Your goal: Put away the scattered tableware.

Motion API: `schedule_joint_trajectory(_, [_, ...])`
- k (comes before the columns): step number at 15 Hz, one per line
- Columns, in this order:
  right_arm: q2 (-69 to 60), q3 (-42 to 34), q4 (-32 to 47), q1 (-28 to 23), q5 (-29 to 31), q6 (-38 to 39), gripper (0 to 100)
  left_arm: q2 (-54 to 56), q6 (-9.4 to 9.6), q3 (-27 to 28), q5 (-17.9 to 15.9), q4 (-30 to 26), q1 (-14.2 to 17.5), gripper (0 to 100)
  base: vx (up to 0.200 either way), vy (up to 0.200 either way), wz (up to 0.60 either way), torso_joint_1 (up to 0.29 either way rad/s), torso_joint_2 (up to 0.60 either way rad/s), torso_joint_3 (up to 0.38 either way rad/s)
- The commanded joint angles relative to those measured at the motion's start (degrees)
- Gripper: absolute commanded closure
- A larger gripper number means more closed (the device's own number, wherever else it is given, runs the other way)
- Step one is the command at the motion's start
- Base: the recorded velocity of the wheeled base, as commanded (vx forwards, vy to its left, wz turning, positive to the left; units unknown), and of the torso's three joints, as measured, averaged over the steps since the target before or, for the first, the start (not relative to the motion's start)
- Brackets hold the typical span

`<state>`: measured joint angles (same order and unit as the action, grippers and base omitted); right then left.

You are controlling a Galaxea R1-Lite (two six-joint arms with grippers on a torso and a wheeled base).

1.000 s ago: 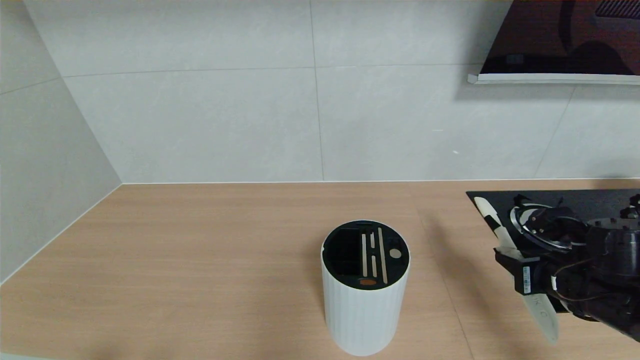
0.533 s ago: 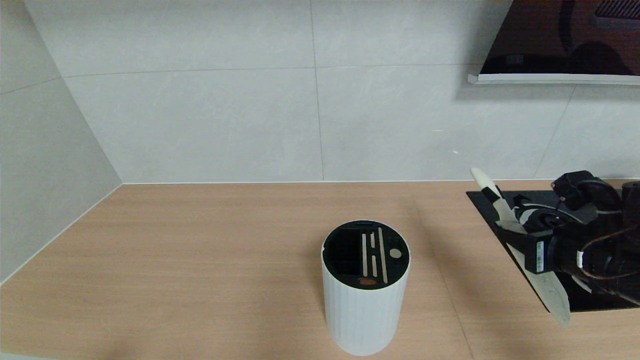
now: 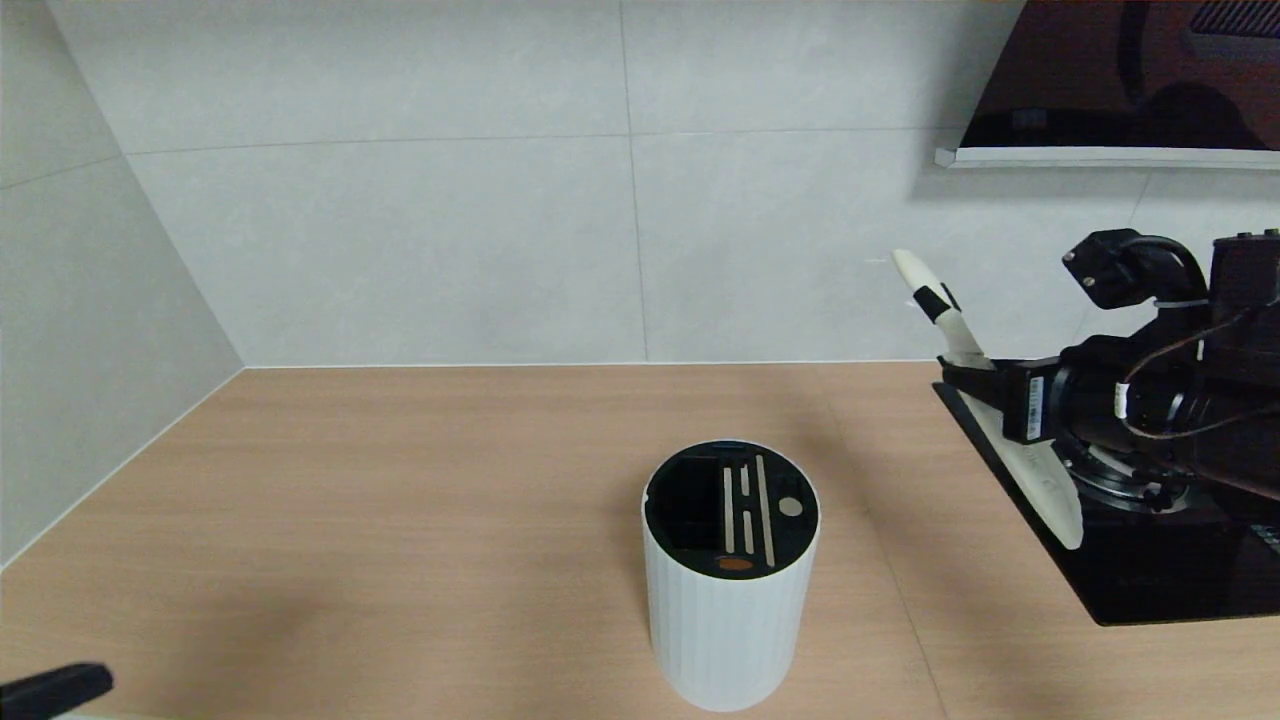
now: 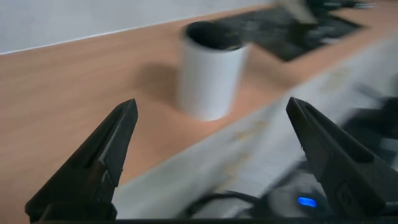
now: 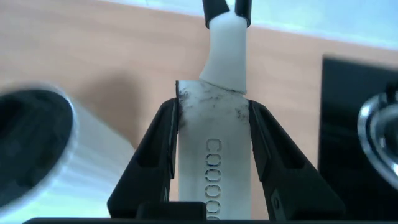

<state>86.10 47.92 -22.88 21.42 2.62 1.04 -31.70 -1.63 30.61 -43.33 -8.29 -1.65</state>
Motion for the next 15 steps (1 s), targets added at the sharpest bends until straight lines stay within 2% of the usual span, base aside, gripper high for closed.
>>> schedule_joint_trajectory(1, [2.49, 1.74, 0.56, 4.95, 0.72, -0.16, 100, -24.47, -0.39, 5.25, -4.58, 8.64, -5.56, 0, 0.0, 0.0, 0.0, 0.0, 0.0, 0.0])
schedule_joint_trajectory(2, [2.49, 1.74, 0.56, 6.35, 1.33, -0.16, 100, -27.1, -0.92, 5.25, -4.58, 10.57, -6.44, 0, 0.0, 0.0, 0.0, 0.0, 0.0, 0.0])
schedule_joint_trajectory(3, [2.05, 1.47, 0.65, 8.38, 2.56, -0.07, 100, -32.46, -2.5, 5.51, -4.31, 15.32, -7.67, 0, 0.0, 0.0, 0.0, 0.0, 0.0, 0.0])
schedule_joint_trajectory(4, [1.26, 1.12, 0.65, 9.87, 2.74, 0.02, 100, -34.75, -5.4, 5.51, -4.31, 19.28, -7.76, 0, 0.0, 0.0, 0.0, 0.0, 0.0, 0.0])
schedule_joint_trajectory(5, [0.29, 0.95, 0.65, 11.45, 2.74, 0.02, 100, -36.16, -10.58, 5.42, -4.31, 23.23, -8.73, 0, 0.0, 0.0, 0.0, 0.0, 0.0, 0.0])
schedule_joint_trajectory(7, [-1.11, 0.86, 0.65, 15.14, 2.83, 2.22, 100, -36.07, -22.27, 5.51, -3.87, 29.38, -10.92, 0, 0.0, 0.0, 0.0, 0.0, 0.0, 0.0])
schedule_joint_trajectory(8, [-1.29, 0.86, 0.65, 18.22, 3.27, 3.97, 100, -36.24, -28.43, 5.34, -3.78, 33.43, -13.12, 0, 0.0, 0.0, 0.0, 0.0, 0.0, 0.0])
schedule_joint_trajectory(9, [-1.2, 0.86, 0.65, 19.8, 4.06, 4.76, 100, -36.68, -32.82, 4.99, -3.61, 36.15, -15.14, 0, 0.0, 0.0, 0.0, 0.0, 0.0, 0.0])
schedule_joint_trajectory(10, [-0.94, 0.77, 0.65, 20.86, 4.5, 4.76, 100, -37.56, -35.28, 4.81, -2.64, 37.82, -16.9, 0, 0.0, 0.0, 0.0, 0.0, 0.0, 0.0])
schedule_joint_trajectory(11, [-0.76, 0.77, 0.56, 22.44, 4.59, 4.85, 100, -39.41, -37.04, 4.72, 0.79, 39.31, -19.89, 0, 0.0, 0.0, 0.0, 0.0, 0.0, 0.0])
schedule_joint_trajectory(13, [-0.15, 0.51, 0.29, 24.64, 4.59, 5.03, 100, -44.68, -37.3, 4.63, 10.72, 42.13, -26.74, 0, 0.0, 0.0, 0.0, 0.0, 0.0, 0.0])
schedule_joint_trajectory(15, [0.21, 0.42, 0.21, 26.04, 4.5, 5.12, 100, -49.6, -37.65, 4.02, 19.51, 47.4, -31.66, 0, 0.0, 0.0, 0.0, 0.0, 0.0, 0.0])
